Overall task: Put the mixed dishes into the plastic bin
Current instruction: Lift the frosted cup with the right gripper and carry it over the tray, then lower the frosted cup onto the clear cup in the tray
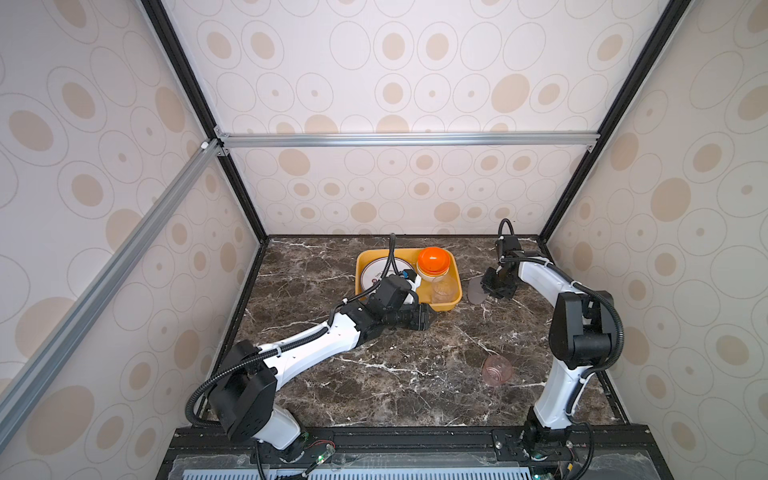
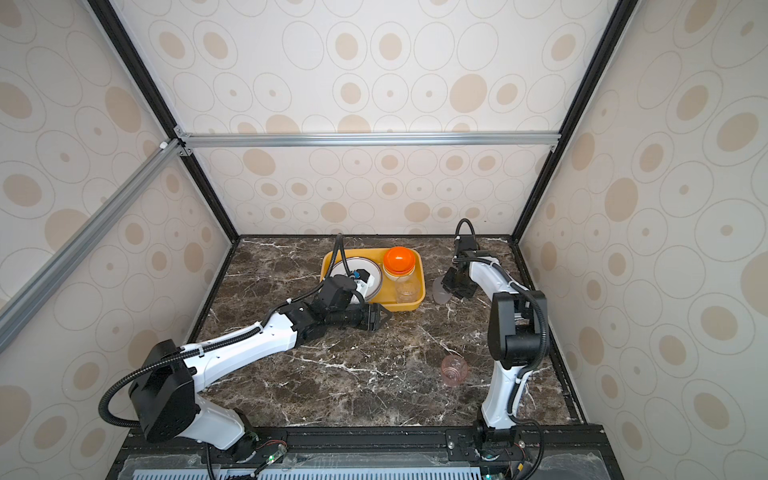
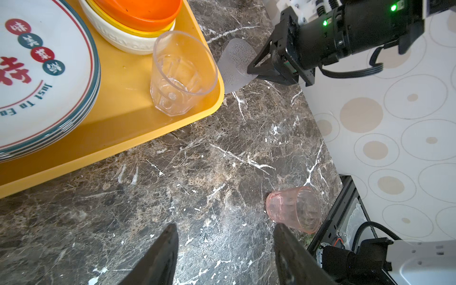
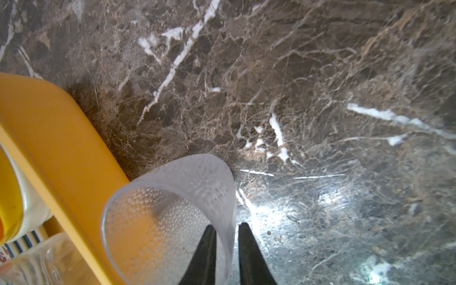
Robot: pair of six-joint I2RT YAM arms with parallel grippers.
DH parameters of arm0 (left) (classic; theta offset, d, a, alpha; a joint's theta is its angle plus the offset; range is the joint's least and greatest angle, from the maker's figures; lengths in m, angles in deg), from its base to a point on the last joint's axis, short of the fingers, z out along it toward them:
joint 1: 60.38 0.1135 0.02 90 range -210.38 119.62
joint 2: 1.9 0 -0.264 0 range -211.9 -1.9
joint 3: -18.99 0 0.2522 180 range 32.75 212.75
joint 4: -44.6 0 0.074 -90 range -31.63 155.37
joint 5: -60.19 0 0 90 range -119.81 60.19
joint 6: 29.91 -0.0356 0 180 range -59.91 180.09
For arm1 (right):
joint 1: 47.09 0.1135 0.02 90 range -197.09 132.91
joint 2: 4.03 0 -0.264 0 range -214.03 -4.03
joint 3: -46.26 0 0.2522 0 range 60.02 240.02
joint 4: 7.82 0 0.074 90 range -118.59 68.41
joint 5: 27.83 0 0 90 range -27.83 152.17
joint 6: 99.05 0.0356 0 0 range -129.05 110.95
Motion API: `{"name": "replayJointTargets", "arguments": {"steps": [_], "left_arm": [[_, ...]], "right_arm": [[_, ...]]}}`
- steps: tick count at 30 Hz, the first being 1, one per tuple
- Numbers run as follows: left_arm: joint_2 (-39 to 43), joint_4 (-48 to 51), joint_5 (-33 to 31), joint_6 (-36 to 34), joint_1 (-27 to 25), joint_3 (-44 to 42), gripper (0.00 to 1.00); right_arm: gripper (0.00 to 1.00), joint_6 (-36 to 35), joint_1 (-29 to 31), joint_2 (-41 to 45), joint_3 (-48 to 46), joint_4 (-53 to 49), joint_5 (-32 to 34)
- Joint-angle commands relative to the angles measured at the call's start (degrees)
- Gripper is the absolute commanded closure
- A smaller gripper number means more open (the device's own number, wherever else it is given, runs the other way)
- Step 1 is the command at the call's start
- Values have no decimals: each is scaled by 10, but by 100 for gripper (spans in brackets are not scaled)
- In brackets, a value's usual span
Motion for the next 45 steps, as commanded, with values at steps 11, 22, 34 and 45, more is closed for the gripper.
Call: {"name": "replayJointTargets", "arguments": {"steps": [11,22,34,45], "left_arm": [[6,1,-13,-7,-5,9,39],[26,-5,-41,4,-4,-12,38],[57,-19,-58,27,17,-41,37],[94,-35,-50,48,48,-80,35]], "right_arm": [[93,-19,-3,34,-7,-24,15],[94,-43,-2,97,-10,-61,2],[94,-79,17,137,21,-110,-36],[94,-96,54,127,75,-144,-55]]}}
